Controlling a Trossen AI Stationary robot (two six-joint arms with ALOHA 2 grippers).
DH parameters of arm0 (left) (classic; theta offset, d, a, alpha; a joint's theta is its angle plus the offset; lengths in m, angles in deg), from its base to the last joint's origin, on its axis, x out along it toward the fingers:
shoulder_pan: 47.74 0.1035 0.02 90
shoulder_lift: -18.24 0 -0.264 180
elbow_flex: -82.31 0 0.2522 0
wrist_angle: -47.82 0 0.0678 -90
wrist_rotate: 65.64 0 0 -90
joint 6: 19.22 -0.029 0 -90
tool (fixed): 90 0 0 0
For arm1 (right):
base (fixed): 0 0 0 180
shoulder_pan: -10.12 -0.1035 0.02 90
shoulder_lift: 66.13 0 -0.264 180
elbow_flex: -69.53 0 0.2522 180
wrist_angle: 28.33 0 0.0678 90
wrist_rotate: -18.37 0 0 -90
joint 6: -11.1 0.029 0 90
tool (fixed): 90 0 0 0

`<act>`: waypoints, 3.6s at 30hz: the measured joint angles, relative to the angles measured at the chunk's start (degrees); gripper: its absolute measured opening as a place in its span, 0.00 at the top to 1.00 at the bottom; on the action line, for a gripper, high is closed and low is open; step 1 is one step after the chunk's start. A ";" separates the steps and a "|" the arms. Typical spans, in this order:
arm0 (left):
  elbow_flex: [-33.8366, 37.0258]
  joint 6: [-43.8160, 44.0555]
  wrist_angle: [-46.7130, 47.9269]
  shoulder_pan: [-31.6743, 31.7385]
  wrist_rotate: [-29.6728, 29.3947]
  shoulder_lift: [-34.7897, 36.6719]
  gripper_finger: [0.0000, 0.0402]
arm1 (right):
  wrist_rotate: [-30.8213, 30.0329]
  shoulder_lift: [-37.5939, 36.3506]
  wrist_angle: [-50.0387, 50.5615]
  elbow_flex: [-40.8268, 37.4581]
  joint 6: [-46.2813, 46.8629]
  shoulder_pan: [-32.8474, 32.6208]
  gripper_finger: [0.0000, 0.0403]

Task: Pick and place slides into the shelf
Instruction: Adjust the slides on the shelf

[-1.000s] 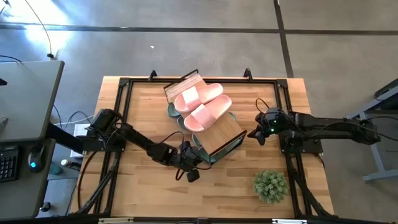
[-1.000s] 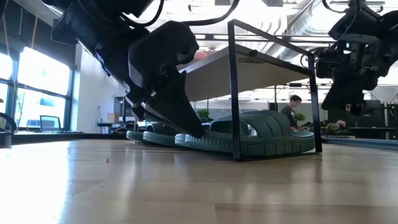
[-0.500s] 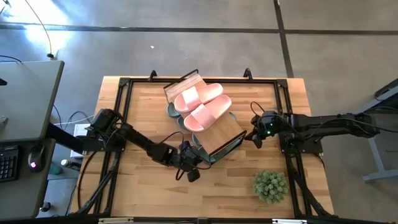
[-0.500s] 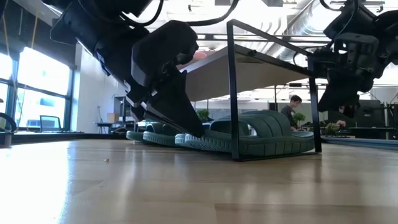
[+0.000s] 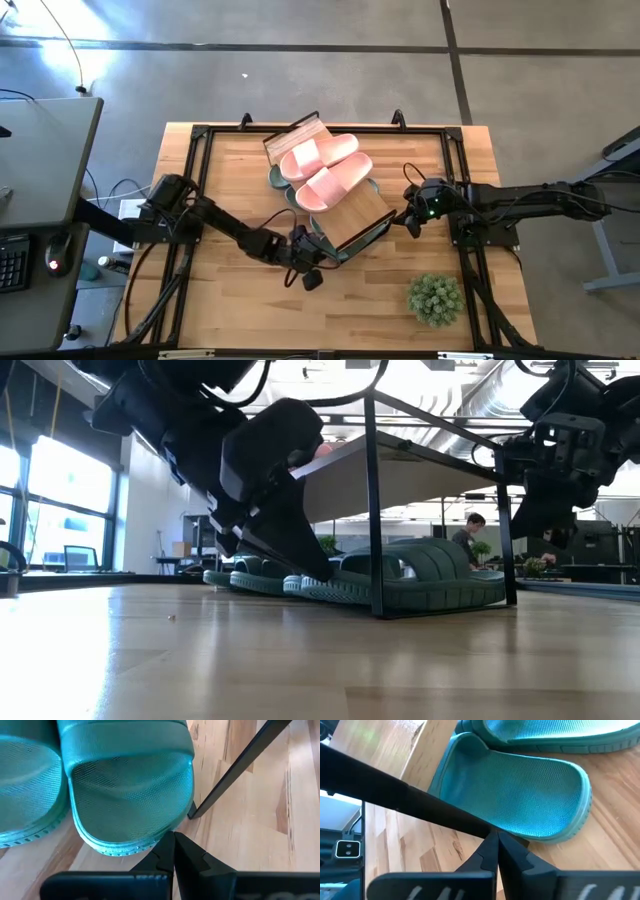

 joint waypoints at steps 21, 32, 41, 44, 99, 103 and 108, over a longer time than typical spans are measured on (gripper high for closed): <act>-0.81 3.11 -0.93 -2.22 -2.09 -3.73 1.00 | -8.03 -2.55 2.92 0.94 3.92 1.19 1.00; -0.79 13.06 22.76 -4.53 -11.39 6.34 1.00 | 2.16 -1.84 3.54 1.53 -0.44 20.79 1.00; 2.27 24.56 48.95 2.69 -7.09 19.97 1.00 | 13.65 4.73 -2.40 1.57 -5.06 31.08 1.00; 6.15 23.31 46.23 6.25 -6.46 24.85 1.00 | 16.68 6.94 -4.87 1.57 -4.71 32.62 1.00; 27.63 18.01 8.01 37.48 5.66 26.08 1.00 | 22.87 14.16 -12.53 1.56 -3.86 38.01 1.00; 27.63 17.72 8.32 37.48 5.53 26.08 1.00 | 22.87 14.16 -12.53 1.55 -3.91 38.03 1.00; 27.63 16.21 8.41 37.39 7.88 26.08 1.00 | 22.45 14.16 -12.53 1.55 -4.16 38.12 1.00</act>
